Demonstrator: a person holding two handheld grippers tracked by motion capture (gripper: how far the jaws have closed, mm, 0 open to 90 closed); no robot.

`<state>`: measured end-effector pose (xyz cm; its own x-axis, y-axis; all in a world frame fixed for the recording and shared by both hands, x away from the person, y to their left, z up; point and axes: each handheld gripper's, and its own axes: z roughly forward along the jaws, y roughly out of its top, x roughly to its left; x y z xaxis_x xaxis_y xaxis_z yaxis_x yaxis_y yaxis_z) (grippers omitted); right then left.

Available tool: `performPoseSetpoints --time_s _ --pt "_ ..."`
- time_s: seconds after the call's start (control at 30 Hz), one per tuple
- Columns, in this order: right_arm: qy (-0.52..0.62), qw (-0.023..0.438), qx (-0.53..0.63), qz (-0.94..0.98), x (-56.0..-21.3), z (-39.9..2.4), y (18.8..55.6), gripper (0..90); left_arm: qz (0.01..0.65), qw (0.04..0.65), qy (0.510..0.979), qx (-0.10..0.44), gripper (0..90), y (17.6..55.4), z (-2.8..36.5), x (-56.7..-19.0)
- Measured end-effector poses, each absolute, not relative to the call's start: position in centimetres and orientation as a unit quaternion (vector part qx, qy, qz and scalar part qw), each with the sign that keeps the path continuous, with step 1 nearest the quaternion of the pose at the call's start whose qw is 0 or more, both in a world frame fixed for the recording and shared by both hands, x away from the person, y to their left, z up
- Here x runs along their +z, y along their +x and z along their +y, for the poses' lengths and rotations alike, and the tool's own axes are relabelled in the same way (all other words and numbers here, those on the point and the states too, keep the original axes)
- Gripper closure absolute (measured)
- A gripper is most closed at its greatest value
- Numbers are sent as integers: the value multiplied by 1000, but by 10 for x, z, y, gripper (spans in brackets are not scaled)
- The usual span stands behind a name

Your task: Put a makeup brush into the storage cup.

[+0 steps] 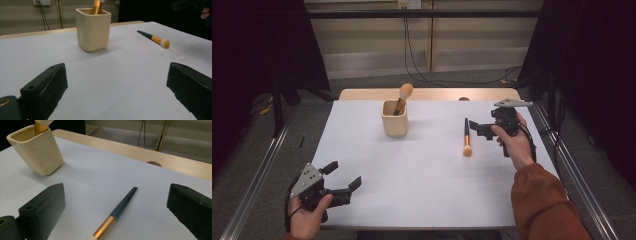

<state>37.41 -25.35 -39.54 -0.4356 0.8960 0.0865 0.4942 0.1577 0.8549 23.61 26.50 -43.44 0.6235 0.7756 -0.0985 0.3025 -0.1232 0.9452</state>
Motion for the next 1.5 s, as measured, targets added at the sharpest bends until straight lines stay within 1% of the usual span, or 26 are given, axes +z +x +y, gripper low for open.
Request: performPoseSetpoints --time_s 0.2,0.47,0.57,0.63,0.83,1.3,1.4,1.47,1.5 --pt "475 219 407 749 -391 -246 386 25 370 545 720 219 32 236 264 -435" --pt "491 190 352 774 -401 -243 396 41 368 542 723 221 32 237 264 -434" --pt "499 161 326 787 -401 -240 401 44 368 541 723 221 32 237 264 -435" --pt "503 157 314 790 -399 -239 404 43 366 542 724 219 32 238 264 -435" --pt "505 117 272 811 -404 -235 412 51 366 544 723 218 32 238 264 -435" --pt "507 66 167 843 -427 -216 428 68 360 537 730 221 32 238 262 -435" --pt "508 43 150 847 -431 -212 431 51 358 535 733 222 32 239 262 -435" --pt "505 47 145 850 -430 -208 432 55 358 535 733 222 32 238 262 -435" --pt "505 54 141 850 -430 -206 432 38 358 535 732 223 32 238 262 -435"
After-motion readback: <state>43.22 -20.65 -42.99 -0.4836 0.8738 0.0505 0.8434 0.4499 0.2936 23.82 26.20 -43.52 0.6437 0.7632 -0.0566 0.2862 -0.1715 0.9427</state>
